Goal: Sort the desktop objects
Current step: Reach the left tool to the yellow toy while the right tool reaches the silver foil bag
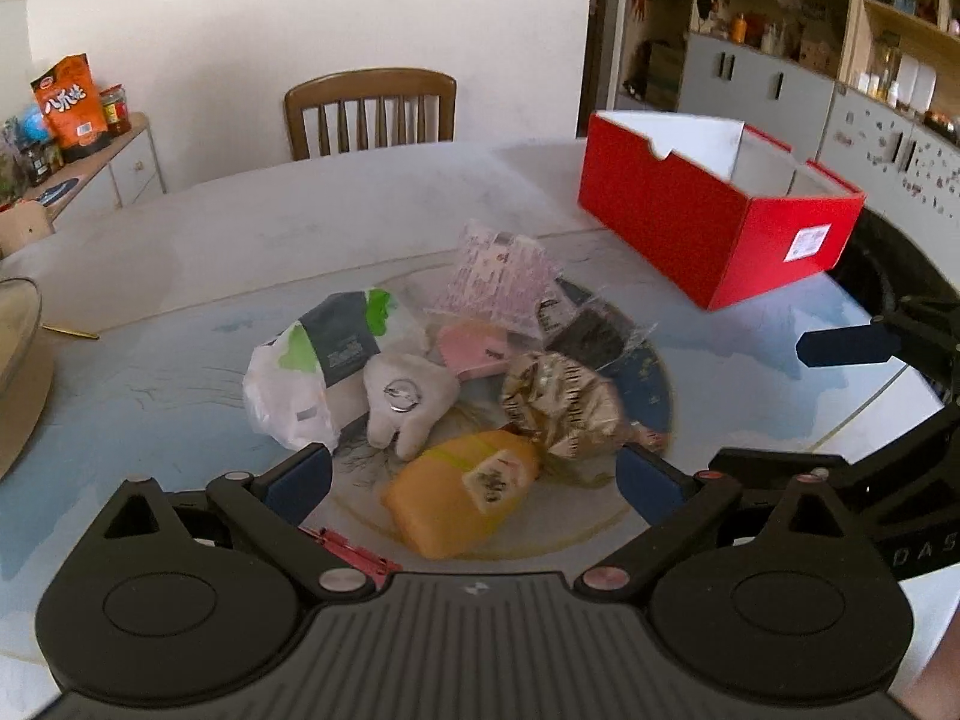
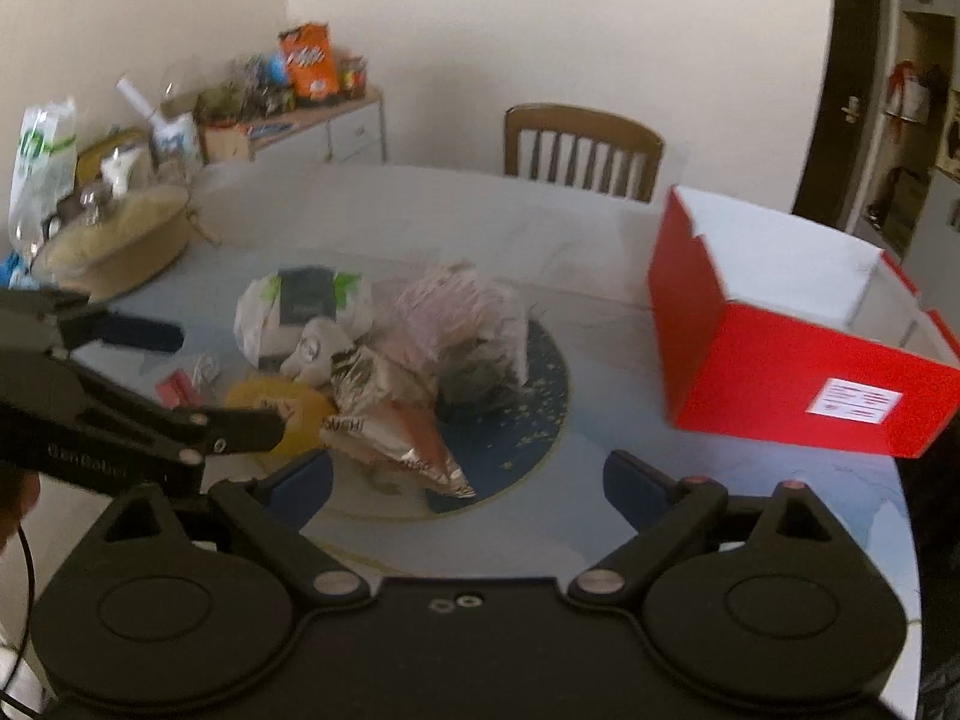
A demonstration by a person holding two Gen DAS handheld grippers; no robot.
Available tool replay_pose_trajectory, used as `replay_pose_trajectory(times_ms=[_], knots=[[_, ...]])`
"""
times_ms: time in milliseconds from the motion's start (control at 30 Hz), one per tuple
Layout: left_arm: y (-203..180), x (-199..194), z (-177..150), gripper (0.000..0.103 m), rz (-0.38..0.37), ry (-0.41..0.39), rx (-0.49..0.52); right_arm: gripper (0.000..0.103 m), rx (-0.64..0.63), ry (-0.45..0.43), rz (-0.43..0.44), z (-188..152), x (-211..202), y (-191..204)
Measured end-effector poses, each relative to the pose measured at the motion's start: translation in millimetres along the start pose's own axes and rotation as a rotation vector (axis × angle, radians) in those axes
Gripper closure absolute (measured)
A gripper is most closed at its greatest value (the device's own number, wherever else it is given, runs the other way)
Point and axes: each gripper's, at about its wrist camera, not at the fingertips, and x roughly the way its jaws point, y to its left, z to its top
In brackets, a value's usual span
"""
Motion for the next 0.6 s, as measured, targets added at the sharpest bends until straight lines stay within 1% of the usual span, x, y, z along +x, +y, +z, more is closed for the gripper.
replay_pose_trajectory(times_ms=[100, 200, 333, 400, 500, 600], knots=[[8.8, 13.6, 0.5, 0.004, -0.025, 0.031, -0.013, 0.010, 0.005, 0.033, 0.008, -0.2, 15.4, 2.1], [13.3, 23.7, 1.0, 0.007, -0.043, 0.053, -0.012, 0.014, 0.008, 0.046, 0.021, 3.0, 25.9, 3.2], [17.7, 34.8, -1.1, 0.014, -0.067, 0.077, -0.010, 0.018, 0.028, 0.052, 0.049, 10.4, 35.3, 3.9], [18.7, 40.0, -2.7, 0.014, -0.079, 0.090, -0.003, 0.019, 0.039, 0.054, 0.067, 14.3, 38.1, 3.6], [16.8, 43.5, -4.4, 0.014, -0.083, 0.088, 0.027, 0.019, 0.088, 0.059, 0.104, 20.9, 40.8, 0.3], [16.4, 46.8, -4.5, 0.014, -0.086, 0.088, 0.035, 0.018, 0.114, 0.068, 0.120, 29.8, 44.5, 0.3]])
